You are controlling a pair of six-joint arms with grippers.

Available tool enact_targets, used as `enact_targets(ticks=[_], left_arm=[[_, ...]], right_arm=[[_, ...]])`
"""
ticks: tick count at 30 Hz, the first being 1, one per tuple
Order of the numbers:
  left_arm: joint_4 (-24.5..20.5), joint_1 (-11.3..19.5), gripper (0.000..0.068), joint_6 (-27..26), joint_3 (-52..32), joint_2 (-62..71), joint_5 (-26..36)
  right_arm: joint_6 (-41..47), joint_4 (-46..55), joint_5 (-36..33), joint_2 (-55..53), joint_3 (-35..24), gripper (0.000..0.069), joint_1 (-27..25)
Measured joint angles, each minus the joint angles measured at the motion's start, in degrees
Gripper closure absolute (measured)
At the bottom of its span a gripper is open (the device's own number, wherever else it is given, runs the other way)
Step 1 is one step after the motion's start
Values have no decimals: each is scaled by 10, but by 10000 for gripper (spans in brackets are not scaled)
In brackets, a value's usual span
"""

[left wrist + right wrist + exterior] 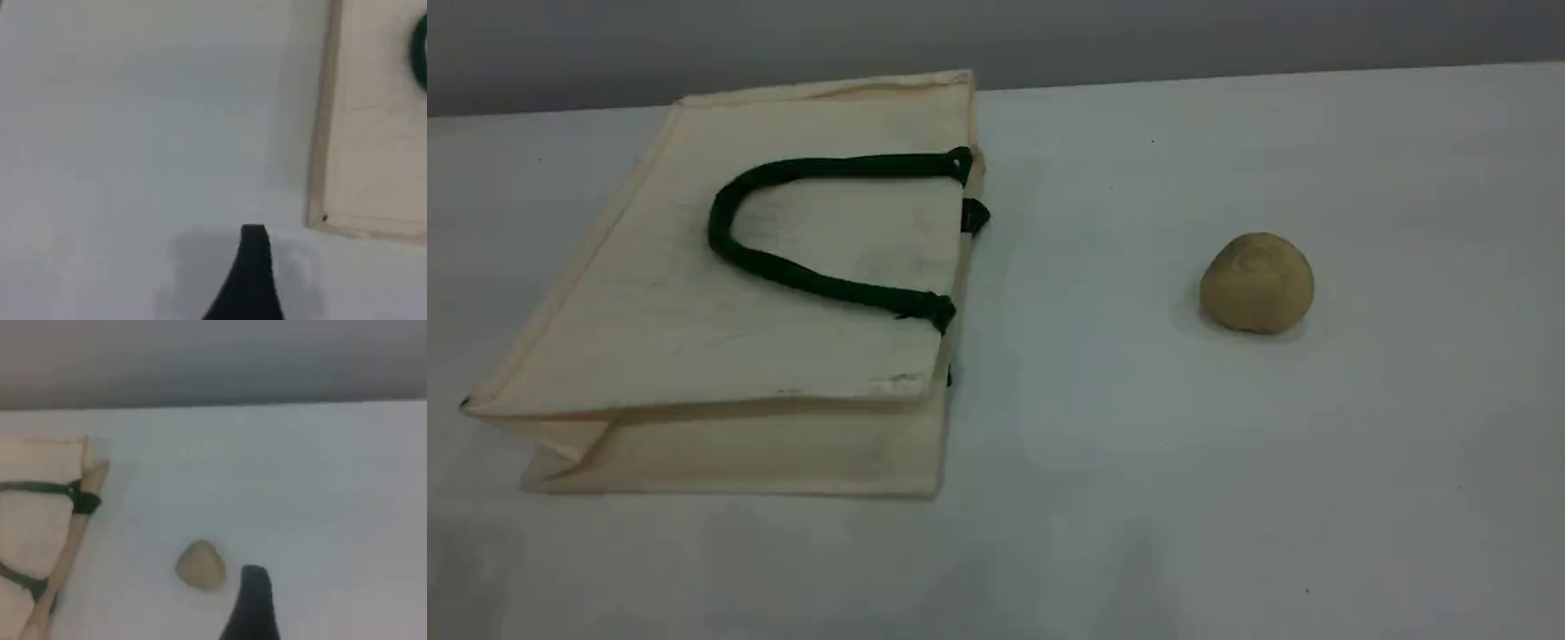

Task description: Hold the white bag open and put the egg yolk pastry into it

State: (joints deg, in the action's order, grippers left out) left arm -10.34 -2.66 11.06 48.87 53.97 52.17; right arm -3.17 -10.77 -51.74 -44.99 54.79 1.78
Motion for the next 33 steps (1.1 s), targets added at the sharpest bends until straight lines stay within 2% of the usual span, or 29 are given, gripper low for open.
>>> enact_targets(ticks=[7, 11, 13, 22, 25, 33], left_arm=[[5, 0, 90, 3, 32, 159, -59], [35, 0, 90, 3, 33, 226, -119], [35, 0, 90, 3, 33, 254, -151], [77, 0, 90, 1, 42, 387, -248], [89, -7, 90, -4, 68, 432, -254], [103, -49, 90, -5, 173, 546, -251]], right_arm=[[-1, 0, 11, -70, 0, 140, 0], [-1, 3, 29, -92, 0, 140, 0], [-1, 3, 31, -101, 0, 140, 0], [-1, 3, 50, -119, -1, 140, 0], [-1, 3, 51, -122, -1, 140, 0], [-1, 3, 50, -124, -1, 140, 0]])
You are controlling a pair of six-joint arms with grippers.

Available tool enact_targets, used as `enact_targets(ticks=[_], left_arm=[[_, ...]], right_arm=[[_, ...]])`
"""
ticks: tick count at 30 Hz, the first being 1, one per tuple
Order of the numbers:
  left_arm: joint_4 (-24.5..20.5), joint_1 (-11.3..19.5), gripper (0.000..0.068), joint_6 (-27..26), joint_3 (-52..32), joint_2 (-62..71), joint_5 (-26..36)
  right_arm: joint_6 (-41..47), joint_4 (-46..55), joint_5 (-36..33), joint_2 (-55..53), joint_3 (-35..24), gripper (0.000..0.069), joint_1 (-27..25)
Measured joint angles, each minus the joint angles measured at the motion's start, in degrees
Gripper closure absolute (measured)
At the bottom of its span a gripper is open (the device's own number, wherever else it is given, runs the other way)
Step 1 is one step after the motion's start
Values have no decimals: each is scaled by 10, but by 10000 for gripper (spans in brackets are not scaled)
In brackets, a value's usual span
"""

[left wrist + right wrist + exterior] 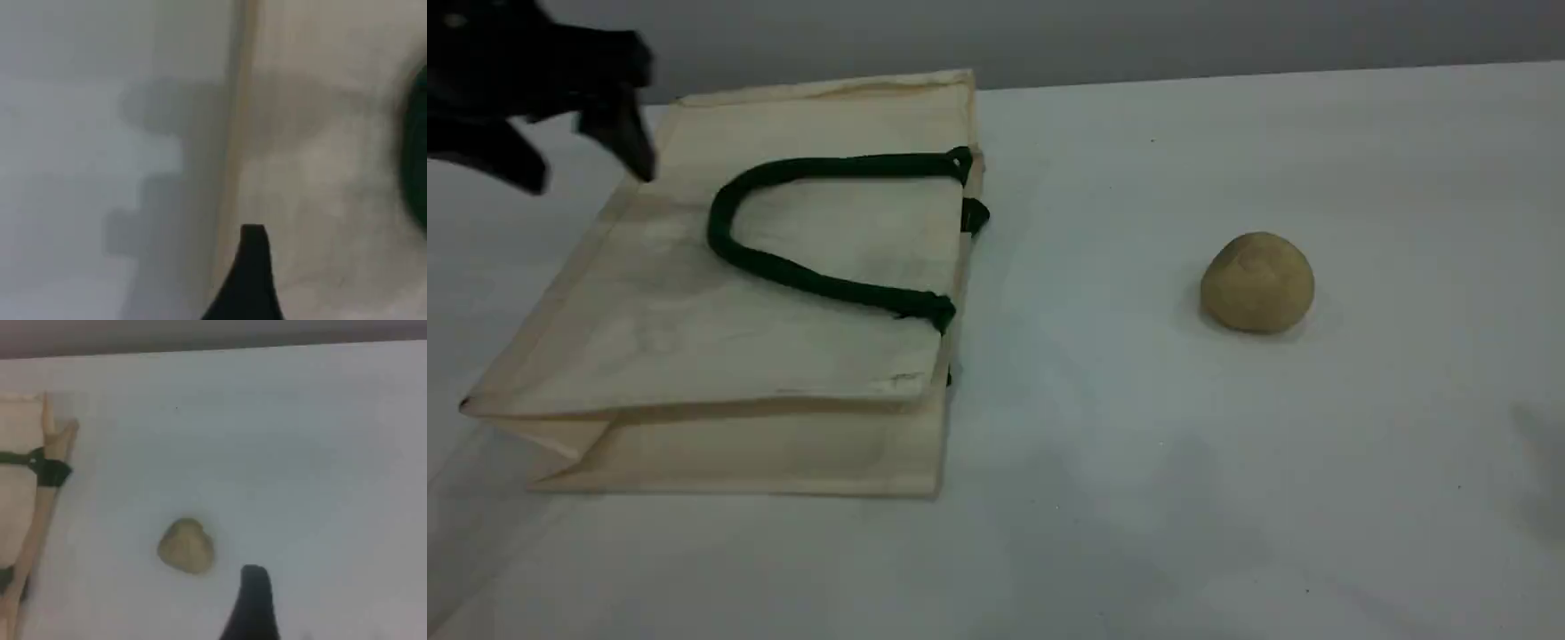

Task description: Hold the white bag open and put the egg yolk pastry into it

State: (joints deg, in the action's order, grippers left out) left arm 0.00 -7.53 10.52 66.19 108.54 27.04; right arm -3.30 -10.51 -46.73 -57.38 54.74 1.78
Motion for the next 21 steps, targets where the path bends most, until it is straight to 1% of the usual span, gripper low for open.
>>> enact_targets(ticks=[6, 9, 12, 21], left_arm=[[0, -32, 90, 0, 86, 70, 25], [0, -41, 90, 0, 122, 100, 35], [0, -41, 90, 0, 140, 123, 46], [0, -41, 90, 0, 141, 162, 34]], right_arm=[[0, 0, -1, 0, 0, 140, 0], [0, 0, -1, 0, 0, 140, 0], [-2, 0, -1, 0, 0, 140, 0], [-2, 0, -1, 0, 0, 140, 0]])
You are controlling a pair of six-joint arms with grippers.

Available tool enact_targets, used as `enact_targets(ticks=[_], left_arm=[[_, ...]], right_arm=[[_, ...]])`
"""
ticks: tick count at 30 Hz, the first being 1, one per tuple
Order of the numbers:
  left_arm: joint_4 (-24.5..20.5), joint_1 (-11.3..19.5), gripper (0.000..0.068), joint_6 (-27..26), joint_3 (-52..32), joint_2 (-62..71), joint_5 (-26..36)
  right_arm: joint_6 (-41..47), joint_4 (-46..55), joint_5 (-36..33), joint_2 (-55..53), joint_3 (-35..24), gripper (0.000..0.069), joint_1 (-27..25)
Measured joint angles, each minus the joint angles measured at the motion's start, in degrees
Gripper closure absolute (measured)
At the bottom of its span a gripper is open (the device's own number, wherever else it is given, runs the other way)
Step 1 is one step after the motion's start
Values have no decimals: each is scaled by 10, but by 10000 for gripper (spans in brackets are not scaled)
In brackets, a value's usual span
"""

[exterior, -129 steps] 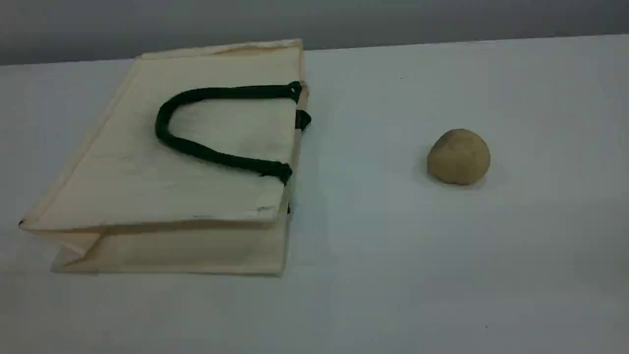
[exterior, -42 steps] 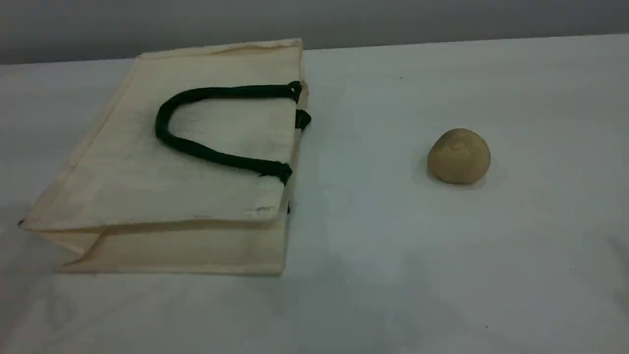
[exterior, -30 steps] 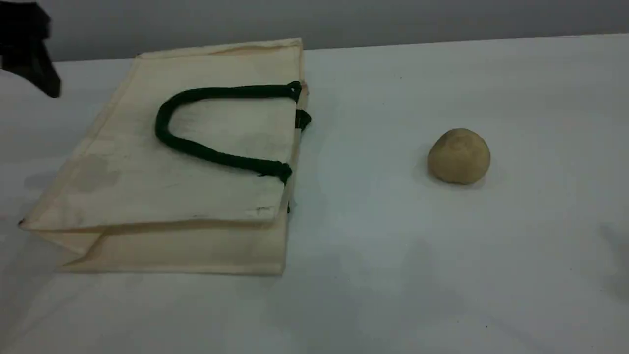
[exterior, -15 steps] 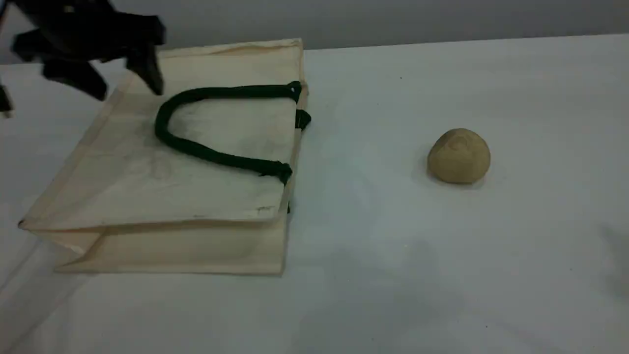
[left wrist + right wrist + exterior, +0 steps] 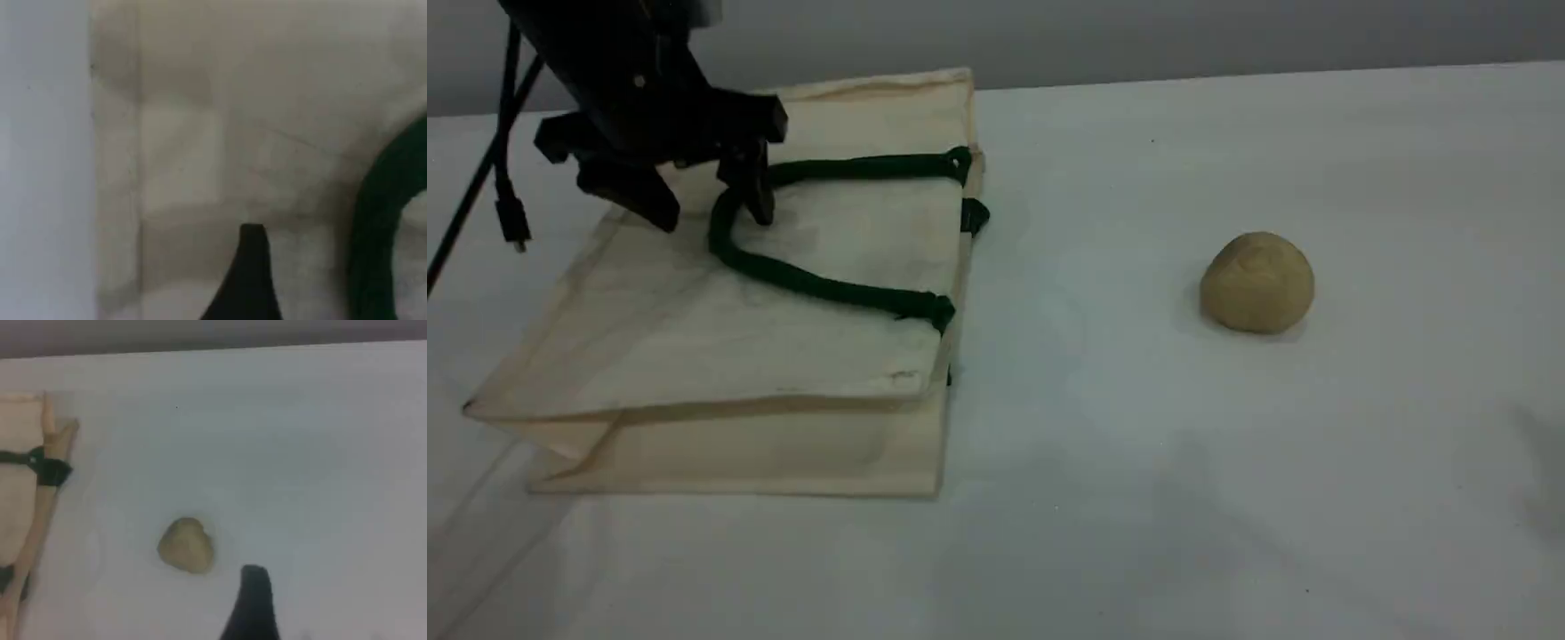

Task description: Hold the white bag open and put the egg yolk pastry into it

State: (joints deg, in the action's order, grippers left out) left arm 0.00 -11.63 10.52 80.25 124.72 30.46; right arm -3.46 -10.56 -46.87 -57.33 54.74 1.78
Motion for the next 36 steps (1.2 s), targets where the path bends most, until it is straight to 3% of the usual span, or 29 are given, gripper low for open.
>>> enact_targets(ticks=[5, 8, 11, 19, 25, 36], left_arm=[[0, 0, 94, 0, 0, 8, -7], [0, 0, 134, 0, 0, 11, -9], [0, 0, 227, 0, 0, 11, -8], [0, 0, 591, -34, 0, 11, -3], [0, 0, 595, -90, 27, 7, 45], [6, 0, 595, -240, 186, -44, 264]], right_arm=[[0, 0, 0, 0, 0, 140, 0], [0, 0, 0, 0, 0, 140, 0], [0, 0, 0, 0, 0, 140, 0], [0, 0, -5, 0, 0, 140, 0], [0, 1, -5, 0, 0, 140, 0], [-13, 7, -4, 0, 0, 140, 0]])
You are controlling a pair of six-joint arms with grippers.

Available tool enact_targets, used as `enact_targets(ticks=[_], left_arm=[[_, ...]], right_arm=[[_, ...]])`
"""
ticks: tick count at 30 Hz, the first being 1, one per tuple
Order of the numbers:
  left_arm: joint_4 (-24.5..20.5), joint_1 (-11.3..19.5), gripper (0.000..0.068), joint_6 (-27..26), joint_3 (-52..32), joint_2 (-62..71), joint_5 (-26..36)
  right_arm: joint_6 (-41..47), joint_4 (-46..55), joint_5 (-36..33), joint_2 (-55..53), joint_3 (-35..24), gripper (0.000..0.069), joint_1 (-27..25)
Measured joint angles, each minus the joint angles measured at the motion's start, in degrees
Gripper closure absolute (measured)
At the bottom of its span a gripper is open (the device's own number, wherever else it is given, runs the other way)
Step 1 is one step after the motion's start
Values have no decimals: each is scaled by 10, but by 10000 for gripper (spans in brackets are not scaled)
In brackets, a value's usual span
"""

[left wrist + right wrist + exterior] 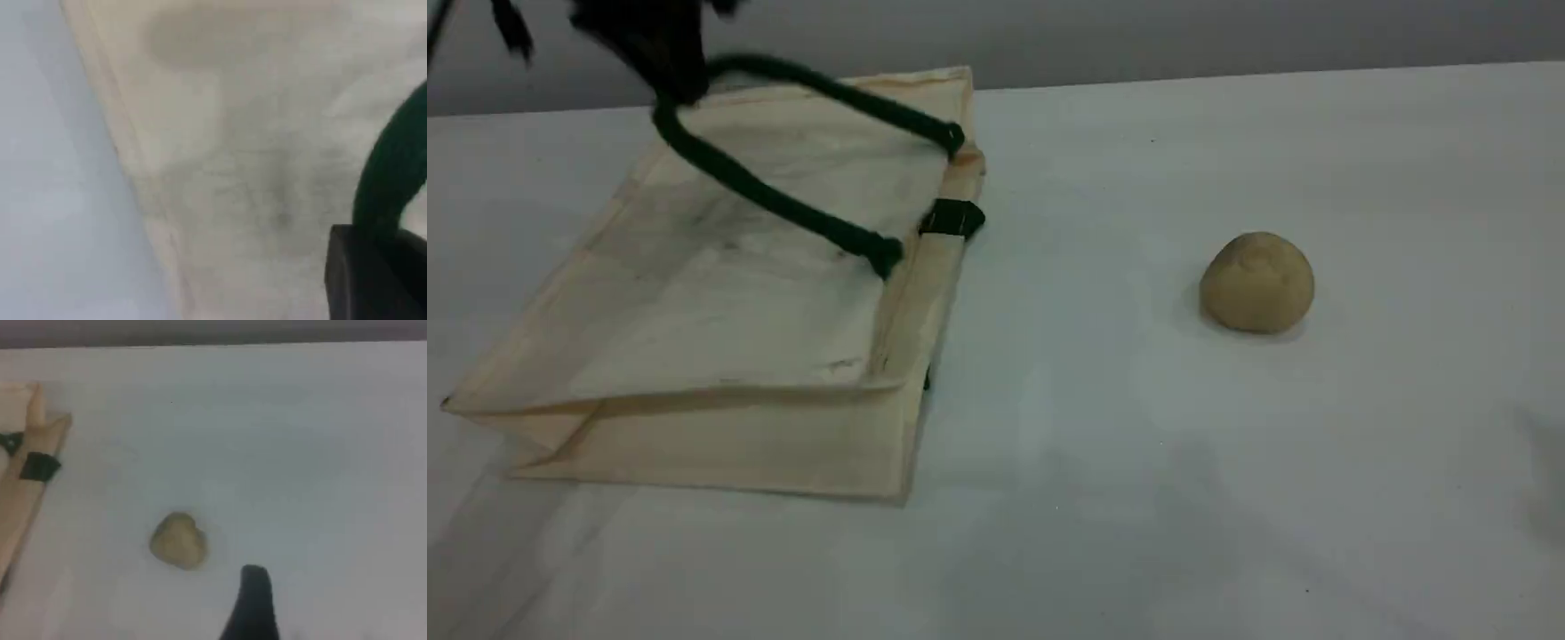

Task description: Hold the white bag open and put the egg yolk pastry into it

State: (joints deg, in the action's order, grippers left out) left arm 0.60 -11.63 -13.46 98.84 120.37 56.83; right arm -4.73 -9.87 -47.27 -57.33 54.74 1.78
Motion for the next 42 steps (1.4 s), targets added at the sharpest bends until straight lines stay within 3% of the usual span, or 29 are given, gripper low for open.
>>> enact_targets(ticks=[3, 9, 12, 18, 24, 33, 42], left_arm=[[25, 0, 595, -45, 32, -20, 46], [119, 0, 595, -142, 72, -64, 131], [147, 0, 595, -169, 85, -90, 132], [157, 0, 595, -197, 88, -148, 134], [219, -2, 595, -241, 88, -207, 134], [223, -11, 595, -252, 89, -242, 134], [220, -11, 595, -251, 89, -241, 132]], right_arm=[[-4, 0, 1, 0, 0, 140, 0], [-10, 0, 1, 0, 0, 140, 0], [-10, -3, -1, -7, 0, 140, 0], [-17, -7, -1, -47, 0, 140, 0], [-30, -26, 3, -110, 0, 140, 0], [-110, -65, 21, -210, 0, 140, 52], [-111, -68, 92, -309, 0, 140, 94]])
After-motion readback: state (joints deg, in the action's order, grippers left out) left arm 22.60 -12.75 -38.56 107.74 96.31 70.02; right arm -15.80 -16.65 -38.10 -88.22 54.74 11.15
